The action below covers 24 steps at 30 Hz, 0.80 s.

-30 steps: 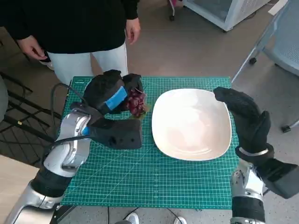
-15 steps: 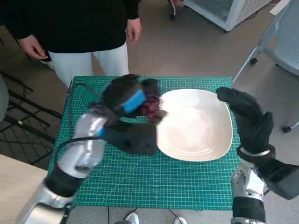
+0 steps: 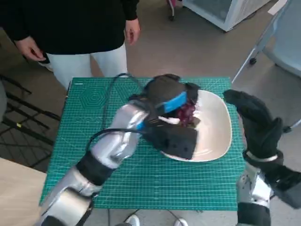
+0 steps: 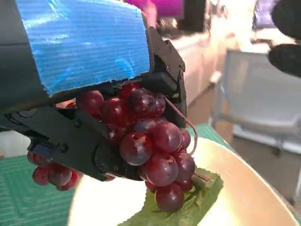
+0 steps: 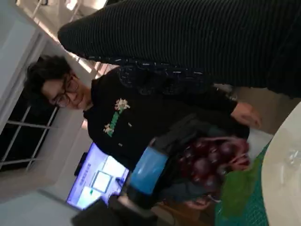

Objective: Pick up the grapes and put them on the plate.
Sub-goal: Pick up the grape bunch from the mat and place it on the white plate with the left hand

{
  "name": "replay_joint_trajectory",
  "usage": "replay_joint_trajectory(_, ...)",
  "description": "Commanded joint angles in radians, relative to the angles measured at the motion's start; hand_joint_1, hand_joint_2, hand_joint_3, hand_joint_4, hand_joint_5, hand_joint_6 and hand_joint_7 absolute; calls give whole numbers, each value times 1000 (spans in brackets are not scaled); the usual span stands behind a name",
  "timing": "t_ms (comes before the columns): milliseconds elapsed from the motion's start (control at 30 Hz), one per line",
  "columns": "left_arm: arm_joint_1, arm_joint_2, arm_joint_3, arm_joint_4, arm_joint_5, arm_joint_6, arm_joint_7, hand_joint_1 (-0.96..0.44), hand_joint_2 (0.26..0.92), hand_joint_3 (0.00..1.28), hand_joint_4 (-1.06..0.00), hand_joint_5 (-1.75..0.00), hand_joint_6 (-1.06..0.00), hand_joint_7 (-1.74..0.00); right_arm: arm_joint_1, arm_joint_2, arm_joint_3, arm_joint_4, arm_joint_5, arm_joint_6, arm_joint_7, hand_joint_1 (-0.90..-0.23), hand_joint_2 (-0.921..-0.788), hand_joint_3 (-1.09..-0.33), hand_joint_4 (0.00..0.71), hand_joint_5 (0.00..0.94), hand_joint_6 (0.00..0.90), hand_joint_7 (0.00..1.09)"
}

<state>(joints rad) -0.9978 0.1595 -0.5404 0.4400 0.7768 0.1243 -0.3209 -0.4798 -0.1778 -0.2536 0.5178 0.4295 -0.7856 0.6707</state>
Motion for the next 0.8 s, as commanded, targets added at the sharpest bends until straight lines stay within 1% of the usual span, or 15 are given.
replay_joint_trajectory(33,-82,-59,-21,98,-3,-16,8,2,919,162,-572,-1395,-553,-1147,36,0,0,-20,-3,19,-21,-528,-921,-609,175,0,78,190)
replay_joint_trajectory(100,-98,-80,-20,131,-11,-19,11,2,920,168,-550,-1426,-562,-1130,41,0,0,-29,-6,21,-29,-527,-921,-614,172,1,63,213)
replay_joint_trajectory(233,-119,-107,-12,180,-27,-28,17,2,921,189,-481,-1529,-593,-1063,54,0,2,-51,-11,25,-44,-528,-921,-622,165,1,16,299)
replay_joint_trajectory(333,-128,-119,-8,209,-38,-40,24,2,921,210,-422,-1601,-609,-1030,62,-1,4,-67,-13,29,-54,-530,-921,-625,160,0,5,321)
replay_joint_trajectory(400,-133,-124,-7,226,-43,-47,31,2,921,229,-406,-1579,-573,-1110,65,-1,4,-72,-15,31,-58,-532,-921,-627,156,0,2,326)
replay_joint_trajectory(500,-140,-131,-8,253,-46,-51,45,1,920,257,-412,-1488,-481,-1302,66,-3,4,-75,-15,32,-63,-534,-921,-631,152,0,0,326)
replay_joint_trajectory(667,-150,-142,-7,297,-49,-47,65,1,920,294,-390,-1475,-413,-1413,66,-1,6,-77,-21,30,-72,-534,-921,-638,148,0,-1,320)
replay_joint_trajectory(733,-154,-146,-7,314,-50,-45,74,0,920,293,-377,-1514,-433,-1364,66,0,8,-76,-25,27,-76,-534,-921,-641,145,0,-1,316)
replay_joint_trajectory(800,-157,-149,-8,331,-50,-47,82,-1,920,279,-364,-1589,-494,-1233,67,1,9,-76,-30,25,-80,-533,-921,-644,144,0,-1,313)
